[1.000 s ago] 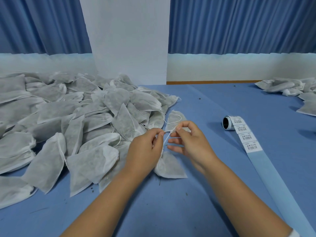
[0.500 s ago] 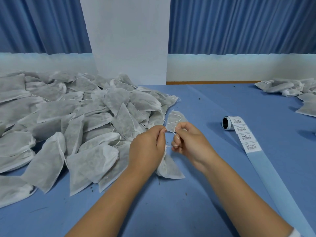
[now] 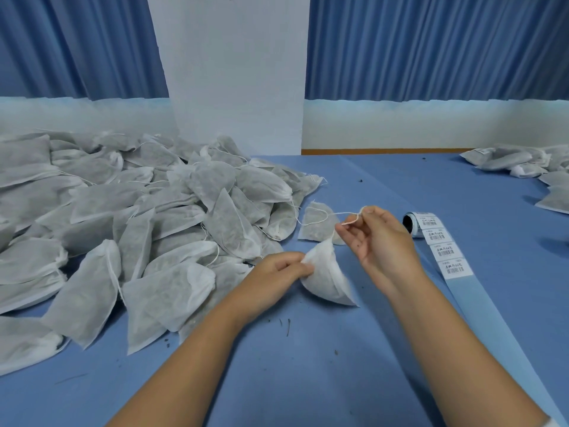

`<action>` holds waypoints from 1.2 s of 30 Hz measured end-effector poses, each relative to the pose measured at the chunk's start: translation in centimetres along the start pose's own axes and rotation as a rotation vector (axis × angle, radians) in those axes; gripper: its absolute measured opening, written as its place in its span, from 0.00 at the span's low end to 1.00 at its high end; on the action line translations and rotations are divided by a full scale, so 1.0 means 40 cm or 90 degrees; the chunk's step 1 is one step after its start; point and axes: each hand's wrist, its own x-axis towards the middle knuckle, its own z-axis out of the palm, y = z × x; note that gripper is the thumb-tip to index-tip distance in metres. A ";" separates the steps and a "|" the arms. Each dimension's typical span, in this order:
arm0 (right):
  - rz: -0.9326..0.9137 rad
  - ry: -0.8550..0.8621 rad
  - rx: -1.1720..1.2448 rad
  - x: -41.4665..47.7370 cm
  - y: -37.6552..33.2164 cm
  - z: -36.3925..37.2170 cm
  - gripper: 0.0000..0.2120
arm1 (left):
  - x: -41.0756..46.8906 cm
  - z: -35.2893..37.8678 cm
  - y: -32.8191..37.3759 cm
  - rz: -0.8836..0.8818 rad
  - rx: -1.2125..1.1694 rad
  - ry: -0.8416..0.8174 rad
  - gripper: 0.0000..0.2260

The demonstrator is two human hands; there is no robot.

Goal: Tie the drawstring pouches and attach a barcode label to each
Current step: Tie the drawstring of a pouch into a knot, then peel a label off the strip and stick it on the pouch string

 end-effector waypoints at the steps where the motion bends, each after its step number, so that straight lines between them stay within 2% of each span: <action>1: -0.016 -0.004 0.001 0.001 -0.004 -0.001 0.07 | 0.001 0.004 0.004 0.024 0.022 0.029 0.13; 3: -0.064 -0.010 -0.043 0.002 -0.009 -0.004 0.06 | 0.005 0.013 0.007 0.074 0.057 0.131 0.18; 5: -0.131 -0.011 -0.162 -0.001 -0.008 -0.004 0.05 | 0.011 0.018 0.007 0.108 0.119 0.265 0.23; 7: -0.203 -0.036 -0.299 -0.006 0.004 -0.002 0.05 | 0.015 0.021 0.006 0.110 0.177 0.347 0.24; 10: -0.280 -0.129 -0.501 -0.021 0.034 0.001 0.06 | 0.019 0.026 -0.004 0.077 0.197 0.388 0.24; 14: -0.281 -0.275 -0.683 -0.038 0.062 0.003 0.09 | 0.026 0.023 -0.014 0.000 0.160 0.414 0.24; 16: -0.271 -0.330 -0.748 -0.042 0.068 -0.005 0.11 | 0.030 0.020 -0.010 -0.027 0.127 0.424 0.24; 19: -0.263 -0.354 -0.785 -0.048 0.073 -0.021 0.07 | 0.034 0.022 -0.002 -0.050 0.062 0.417 0.24; 24: -0.257 -0.314 -0.789 -0.048 0.055 -0.040 0.06 | 0.026 0.045 0.007 -0.085 -0.114 0.247 0.17; 27: -0.168 -0.355 -0.738 -0.051 0.032 -0.043 0.07 | 0.025 0.048 0.010 -0.117 -0.220 0.198 0.12; 29: -0.137 -0.314 -0.682 -0.046 0.014 -0.050 0.08 | 0.028 0.048 0.011 -0.130 -0.247 0.203 0.09; 31: -0.173 -0.172 -0.705 -0.024 -0.003 -0.074 0.09 | 0.032 0.054 0.007 -0.123 -0.217 0.219 0.09; 33: -0.191 -0.025 -0.798 0.005 -0.021 -0.112 0.10 | 0.034 0.071 0.008 -0.109 -0.190 0.225 0.10; 36: -0.206 0.164 -0.874 0.047 -0.045 -0.170 0.15 | 0.042 0.111 0.013 -0.094 -0.187 0.227 0.14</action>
